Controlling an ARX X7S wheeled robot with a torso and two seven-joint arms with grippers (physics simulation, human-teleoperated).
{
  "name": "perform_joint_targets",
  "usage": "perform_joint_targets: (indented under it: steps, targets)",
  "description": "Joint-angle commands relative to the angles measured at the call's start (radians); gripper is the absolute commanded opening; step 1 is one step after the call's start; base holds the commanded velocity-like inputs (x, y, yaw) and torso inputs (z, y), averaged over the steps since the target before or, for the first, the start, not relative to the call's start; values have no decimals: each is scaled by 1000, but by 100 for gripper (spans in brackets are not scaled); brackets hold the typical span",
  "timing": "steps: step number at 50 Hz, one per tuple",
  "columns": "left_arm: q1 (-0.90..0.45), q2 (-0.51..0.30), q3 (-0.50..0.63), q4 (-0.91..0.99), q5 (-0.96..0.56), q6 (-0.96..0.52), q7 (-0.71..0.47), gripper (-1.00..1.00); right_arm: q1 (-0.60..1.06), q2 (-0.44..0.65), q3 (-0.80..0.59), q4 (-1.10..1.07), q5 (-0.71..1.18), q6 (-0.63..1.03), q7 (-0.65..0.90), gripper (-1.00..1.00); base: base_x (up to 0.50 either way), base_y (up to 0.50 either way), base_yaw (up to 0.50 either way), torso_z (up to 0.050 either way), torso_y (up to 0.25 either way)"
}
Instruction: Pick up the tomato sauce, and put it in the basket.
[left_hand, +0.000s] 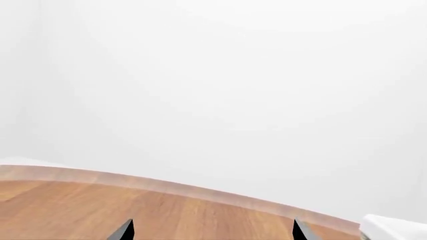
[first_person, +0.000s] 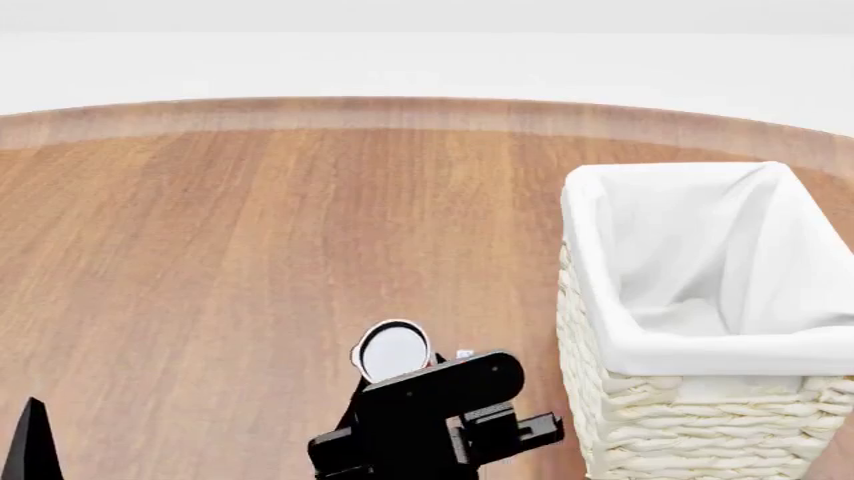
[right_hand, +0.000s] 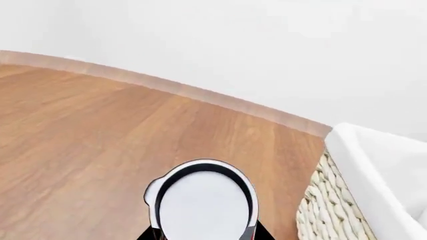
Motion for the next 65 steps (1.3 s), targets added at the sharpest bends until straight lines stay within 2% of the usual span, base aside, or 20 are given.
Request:
perform_joint_targets:
  steps: [1,14,17,19,33,37,44,59,65]
  targets:
    - [8,-3,-4,-8,-1,14,-1,100,140,-8,-4,39,-17,57,-44,-100,0,0,0,0,0]
    - [8,-4,2,-18,-1,20,-3,100,313,-4,63,10,18,189,-54,-100,0,0,0,0,0]
    - [7,-7,2,-13,-3,16,-6,100,373,-1,83,59,25,196,-69,-100,0,0,0,0,0]
    - [7,-9,2,-11,-4,15,-7,100,410,-15,144,113,60,189,-89,-100,0,0,0,0,0]
    - [7,-11,8,-17,-3,20,-10,100,647,40,126,292,29,210,-139,-100,0,0,0,0,0]
    - [6,-14,7,-9,-3,15,-16,100,732,42,160,431,36,178,-165,-100,0,0,0,0,3]
    - [11,-22,3,-3,-18,13,-15,100,784,47,226,628,48,110,-175,-100,0,0,0,0,0]
    - [15,-30,2,1,-21,17,-20,100,953,58,207,1068,-4,-29,-206,-100,0,0,0,0,0]
    - [12,-32,1,-1,-22,16,-25,100,1063,38,203,1340,-20,-139,-231,-100,0,0,0,0,0]
